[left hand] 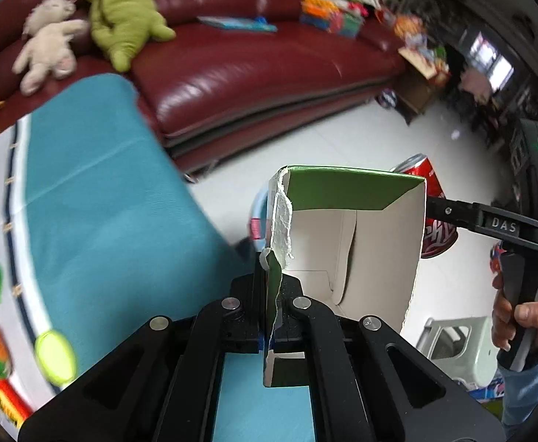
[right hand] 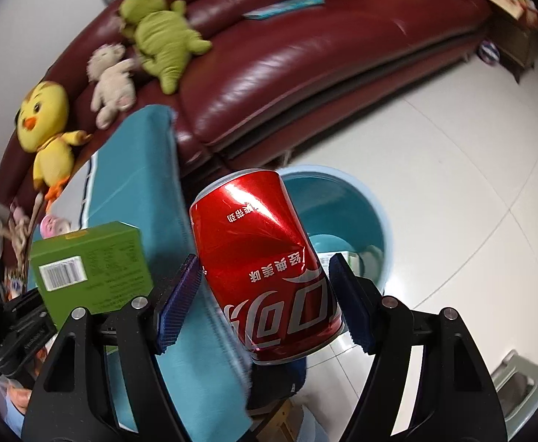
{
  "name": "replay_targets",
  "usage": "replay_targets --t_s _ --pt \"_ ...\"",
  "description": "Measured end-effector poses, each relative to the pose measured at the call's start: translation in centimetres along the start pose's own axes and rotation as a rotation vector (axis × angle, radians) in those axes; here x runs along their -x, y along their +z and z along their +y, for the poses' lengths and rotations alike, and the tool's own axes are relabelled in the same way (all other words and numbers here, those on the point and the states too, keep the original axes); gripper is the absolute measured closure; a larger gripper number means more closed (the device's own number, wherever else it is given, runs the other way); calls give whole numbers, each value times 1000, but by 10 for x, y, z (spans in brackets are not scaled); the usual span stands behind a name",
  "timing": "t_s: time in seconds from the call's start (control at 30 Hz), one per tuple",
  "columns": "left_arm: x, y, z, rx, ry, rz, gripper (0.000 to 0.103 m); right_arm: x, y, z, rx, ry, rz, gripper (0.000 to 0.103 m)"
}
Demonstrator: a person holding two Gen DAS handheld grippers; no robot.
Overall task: Collect trash
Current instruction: 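Carry the box and can over the bin and open both tools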
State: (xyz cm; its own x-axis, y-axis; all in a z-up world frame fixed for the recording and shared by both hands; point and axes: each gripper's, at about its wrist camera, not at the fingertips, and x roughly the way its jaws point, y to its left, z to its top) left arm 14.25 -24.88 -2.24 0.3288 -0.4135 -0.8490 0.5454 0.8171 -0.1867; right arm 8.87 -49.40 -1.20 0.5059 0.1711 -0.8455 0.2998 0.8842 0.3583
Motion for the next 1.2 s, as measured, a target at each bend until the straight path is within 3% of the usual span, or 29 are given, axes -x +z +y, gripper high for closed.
replay_targets --t_s 0.3,0.37,0.43,0.47,0.8,1.1,1.2 --pt "-88 32 -24 -30 6 138 96 -41 8 -50 -104 -8 59 35" --pt "-101 35 -25 -36 1 151 83 -48 9 -57 -120 -13 69 35" --pt "-108 39 -25 -43 16 151 42 -53 8 -62 -129 -20 80 35" --pt "-109 40 -26 -45 25 140 38 -55 8 -63 -130 -23 85 35" --pt "-106 43 -22 -22 -35 102 28 -69 13 -62 -130 -37 109 35" --pt "-93 61 -27 -28 -44 51 27 -55 20 -66 -140 -52 83 35" --pt "-91 58 -21 -18 -25 53 20 -56 21 -61 -131 -53 87 35"
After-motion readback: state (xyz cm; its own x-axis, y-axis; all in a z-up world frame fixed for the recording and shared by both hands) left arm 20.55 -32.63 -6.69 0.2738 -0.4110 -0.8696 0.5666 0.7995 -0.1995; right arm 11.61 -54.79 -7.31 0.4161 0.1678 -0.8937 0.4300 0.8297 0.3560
